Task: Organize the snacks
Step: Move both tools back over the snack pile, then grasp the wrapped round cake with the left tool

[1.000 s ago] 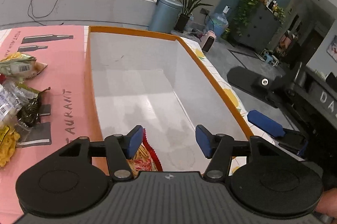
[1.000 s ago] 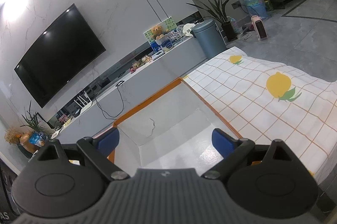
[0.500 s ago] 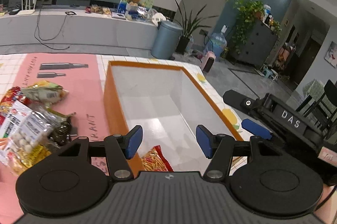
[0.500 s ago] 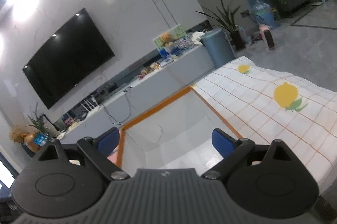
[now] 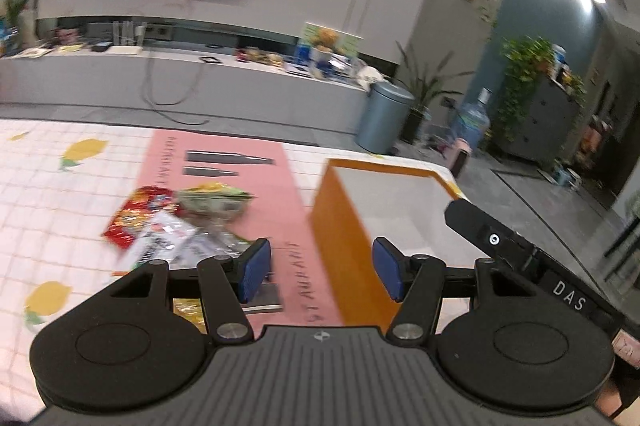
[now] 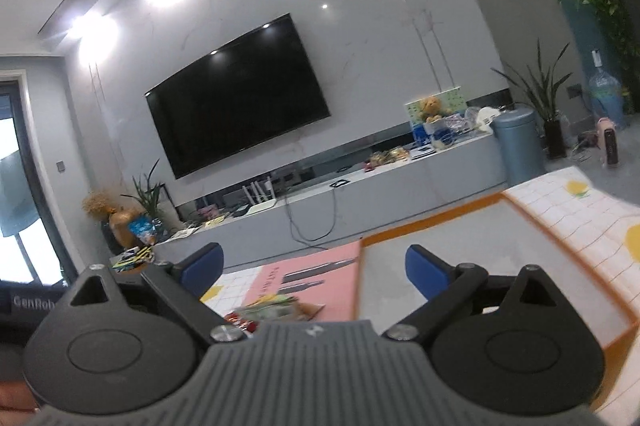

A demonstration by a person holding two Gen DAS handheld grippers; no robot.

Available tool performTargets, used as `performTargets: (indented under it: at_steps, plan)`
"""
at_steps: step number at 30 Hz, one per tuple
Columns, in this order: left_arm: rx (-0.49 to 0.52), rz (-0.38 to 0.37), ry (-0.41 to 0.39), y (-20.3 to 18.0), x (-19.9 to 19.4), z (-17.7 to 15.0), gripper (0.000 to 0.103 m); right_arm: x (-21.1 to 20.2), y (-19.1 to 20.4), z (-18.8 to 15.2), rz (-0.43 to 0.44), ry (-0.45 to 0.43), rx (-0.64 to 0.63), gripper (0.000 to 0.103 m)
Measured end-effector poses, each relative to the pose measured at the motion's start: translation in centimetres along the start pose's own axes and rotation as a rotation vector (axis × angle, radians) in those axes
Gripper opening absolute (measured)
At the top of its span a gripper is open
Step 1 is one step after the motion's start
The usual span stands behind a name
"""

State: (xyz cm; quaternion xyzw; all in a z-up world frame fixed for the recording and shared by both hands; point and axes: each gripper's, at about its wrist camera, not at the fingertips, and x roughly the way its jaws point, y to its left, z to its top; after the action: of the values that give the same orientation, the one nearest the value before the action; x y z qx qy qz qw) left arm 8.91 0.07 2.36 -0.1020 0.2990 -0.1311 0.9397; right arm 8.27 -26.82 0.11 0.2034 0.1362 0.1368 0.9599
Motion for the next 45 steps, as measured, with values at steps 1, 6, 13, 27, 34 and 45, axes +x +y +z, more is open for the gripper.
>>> performTargets:
  at_steps: [1,6,13,27,34,45]
  plan:
    - [-0.010,0.014,-0.004,0.7,-0.2,-0.1,0.069,0.4,0.3,-0.5,0.005,0.007,0.026,0.095]
    - [0.002,0.131,-0.031,3.6,-1.2,-1.1,0.070,2.0,2.5,-2.5,-0.014,0.048,-0.035,0.092]
    - [0.003,0.234,-0.016,7.5,-1.3,-2.9,0.070,3.0,6.2,-5.1,0.040,0.086,-0.198,0.083]
    - [-0.087,0.324,0.083,15.8,-0.8,-5.8,0.070,8.9,9.4,-10.8,-0.017,0.206,-0.449,0.088]
    - [-0.212,0.285,0.108,17.9,-0.6,-5.6,0.070,11.3,8.7,-13.8,-0.060,0.307,-0.496,0.097]
    - [-0.207,0.261,0.145,17.3,0.4,-5.8,0.071,11.8,9.9,-15.0,0.024,0.313,-0.520,0.100]
